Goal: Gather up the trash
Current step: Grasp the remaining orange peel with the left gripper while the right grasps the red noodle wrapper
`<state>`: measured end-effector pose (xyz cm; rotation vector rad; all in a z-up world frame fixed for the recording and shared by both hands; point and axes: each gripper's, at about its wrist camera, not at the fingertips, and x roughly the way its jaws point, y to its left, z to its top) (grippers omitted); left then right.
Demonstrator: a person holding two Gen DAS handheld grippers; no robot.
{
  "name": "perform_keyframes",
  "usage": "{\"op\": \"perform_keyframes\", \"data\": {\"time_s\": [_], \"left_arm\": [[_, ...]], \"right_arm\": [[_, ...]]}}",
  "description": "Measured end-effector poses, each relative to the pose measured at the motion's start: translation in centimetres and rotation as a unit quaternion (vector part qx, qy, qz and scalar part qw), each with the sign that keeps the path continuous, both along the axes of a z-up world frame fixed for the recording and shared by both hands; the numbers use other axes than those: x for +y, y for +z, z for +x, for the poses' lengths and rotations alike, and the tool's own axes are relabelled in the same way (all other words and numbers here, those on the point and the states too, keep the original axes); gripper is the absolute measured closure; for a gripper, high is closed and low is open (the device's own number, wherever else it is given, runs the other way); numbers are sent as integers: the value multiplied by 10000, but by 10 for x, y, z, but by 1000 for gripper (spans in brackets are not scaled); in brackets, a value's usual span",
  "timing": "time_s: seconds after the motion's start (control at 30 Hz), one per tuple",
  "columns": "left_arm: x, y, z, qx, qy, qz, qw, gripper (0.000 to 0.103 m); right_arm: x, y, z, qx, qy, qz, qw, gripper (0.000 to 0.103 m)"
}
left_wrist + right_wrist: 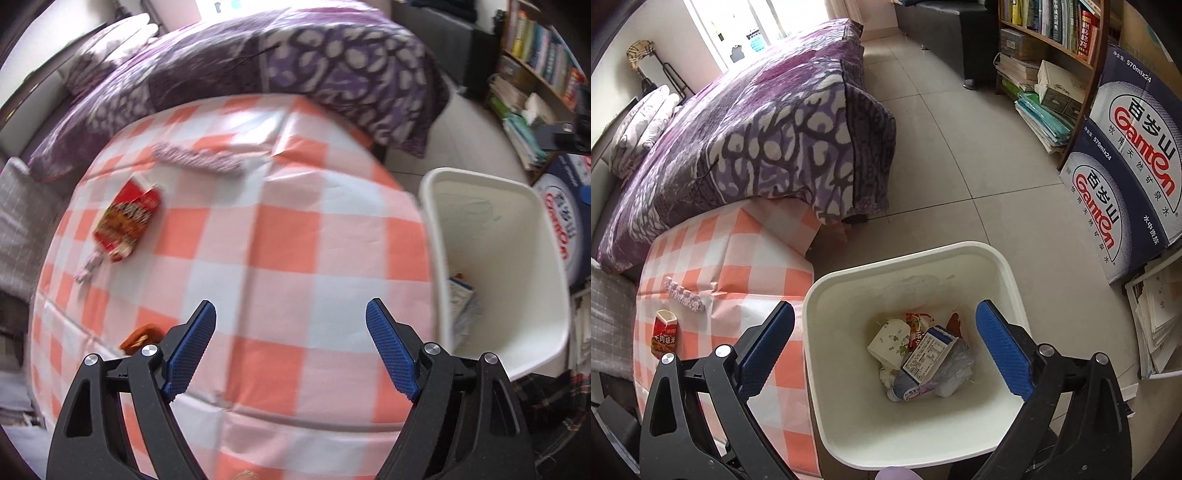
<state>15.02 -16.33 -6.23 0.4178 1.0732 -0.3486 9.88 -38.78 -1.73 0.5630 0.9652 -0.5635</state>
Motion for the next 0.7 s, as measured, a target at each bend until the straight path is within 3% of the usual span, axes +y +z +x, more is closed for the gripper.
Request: {"op": "perform_keyframes", "data": {"time_s": [0.17,0.47,0.7], "left_arm": [[41,-12,20,-31,579,268,9980,22],[96,-31,39,82,1342,323,9904,22],[117,-27,50,263,1548,-100,9875,21]], "right_arm": [[20,-3,13,83,217,-3,9997,8],[50,-9,32,208,458,12,9987,8],[74,-17,45,344,652,-5,9973,8]]}}
